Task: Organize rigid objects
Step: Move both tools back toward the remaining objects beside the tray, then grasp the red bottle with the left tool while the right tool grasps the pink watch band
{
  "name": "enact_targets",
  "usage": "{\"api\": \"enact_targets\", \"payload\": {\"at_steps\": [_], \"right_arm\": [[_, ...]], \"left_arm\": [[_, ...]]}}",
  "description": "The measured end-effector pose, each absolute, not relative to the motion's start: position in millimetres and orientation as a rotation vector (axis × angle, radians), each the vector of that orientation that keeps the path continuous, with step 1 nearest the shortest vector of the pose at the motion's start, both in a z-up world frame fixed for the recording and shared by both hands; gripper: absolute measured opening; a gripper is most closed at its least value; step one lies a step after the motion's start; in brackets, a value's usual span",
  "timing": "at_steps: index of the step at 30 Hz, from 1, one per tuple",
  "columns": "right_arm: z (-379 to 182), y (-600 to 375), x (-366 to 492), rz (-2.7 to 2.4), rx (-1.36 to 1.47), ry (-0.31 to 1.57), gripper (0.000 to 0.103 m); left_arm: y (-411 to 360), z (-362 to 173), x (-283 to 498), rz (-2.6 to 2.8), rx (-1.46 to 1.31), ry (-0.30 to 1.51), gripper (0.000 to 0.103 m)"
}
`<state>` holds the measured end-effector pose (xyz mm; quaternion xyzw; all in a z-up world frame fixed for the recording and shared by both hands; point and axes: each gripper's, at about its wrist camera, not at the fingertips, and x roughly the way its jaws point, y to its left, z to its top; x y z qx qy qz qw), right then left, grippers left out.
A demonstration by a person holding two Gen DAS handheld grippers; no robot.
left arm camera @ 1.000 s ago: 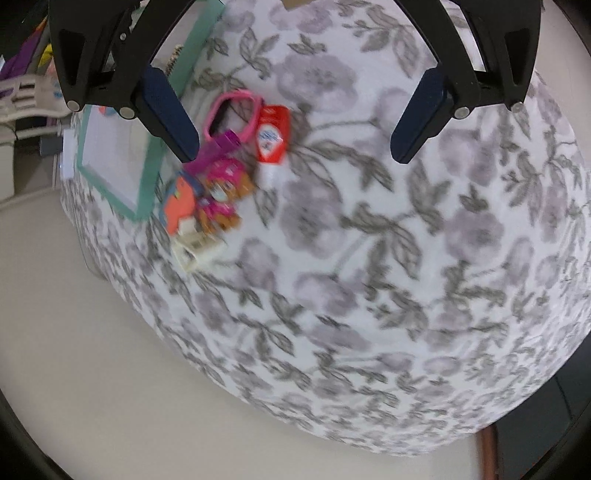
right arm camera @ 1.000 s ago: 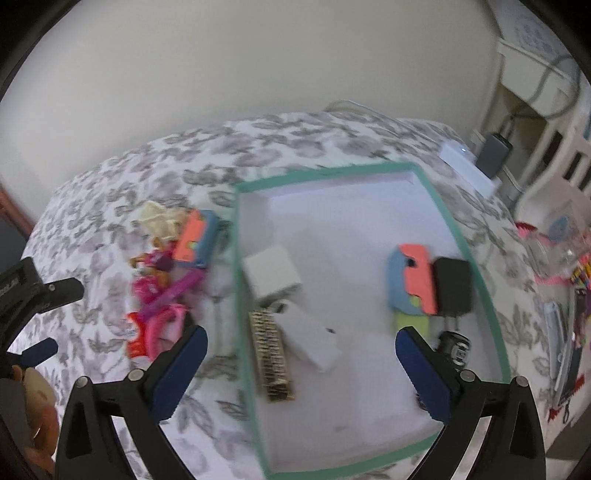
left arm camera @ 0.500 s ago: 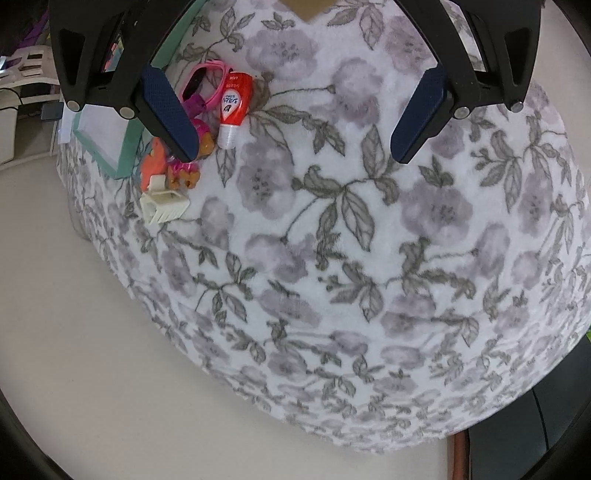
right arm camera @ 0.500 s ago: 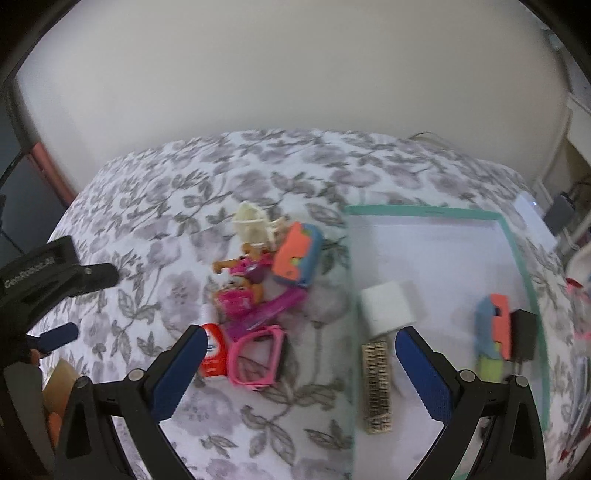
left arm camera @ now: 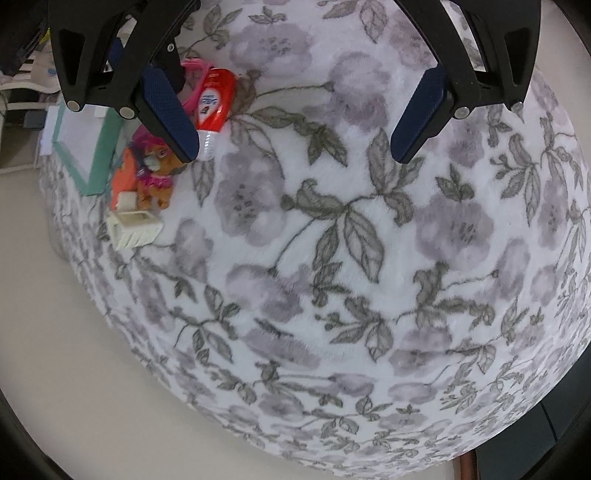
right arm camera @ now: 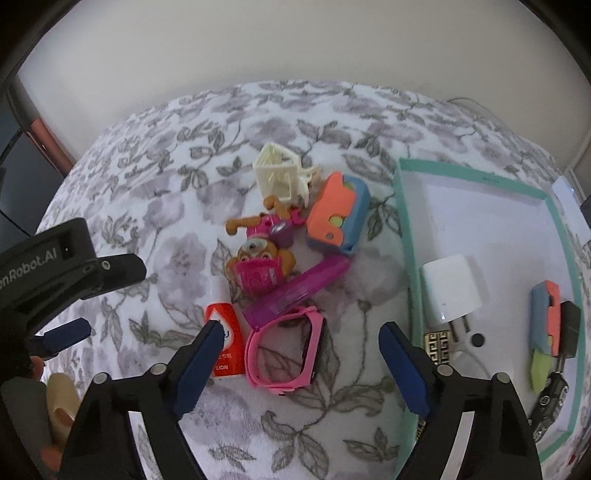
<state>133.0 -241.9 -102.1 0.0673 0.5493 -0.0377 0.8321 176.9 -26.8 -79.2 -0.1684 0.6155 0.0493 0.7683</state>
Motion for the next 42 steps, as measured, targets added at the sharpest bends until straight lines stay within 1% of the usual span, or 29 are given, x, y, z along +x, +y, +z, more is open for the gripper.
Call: {"api": "enact_targets", "payload": {"at_steps": [2,8,12,23,31,38,42], "right_arm": [[-107,-241,135,-0.082,0.140,1.177,0.082],[-117,-241,139,-0.095,0.132,1.199,0.082],[-121,-241,144,-0.105,0.118,1.201,0.078],[-129,-232,153,-0.121,0.070,1.208,0.078],[-126,-233,145,-0.098,0.048,1.223,0.069],[-123,-239,137,-0.090,0.054,1.234,0.055],[-122,-247,133,-0.092,0.075,1.240,0.054]], "left_arm": [[-29,-82,177,0.116,-0.343,1.352,0.103],[-28,-91,177,0.145,-0.306,1.396,0.103],[-28,-94,177,0.153,-0.290,1.412,0.103],[-41,-95,190,0.141,-0.253,1.416,0.103],[-59,-96,192,0.085,-0.251,1.420,0.103],[-80,-99,193,0.032,-0.228,1.428,0.103],[-96,-101,191,0.013,-0.191,1.427,0.103]]}}
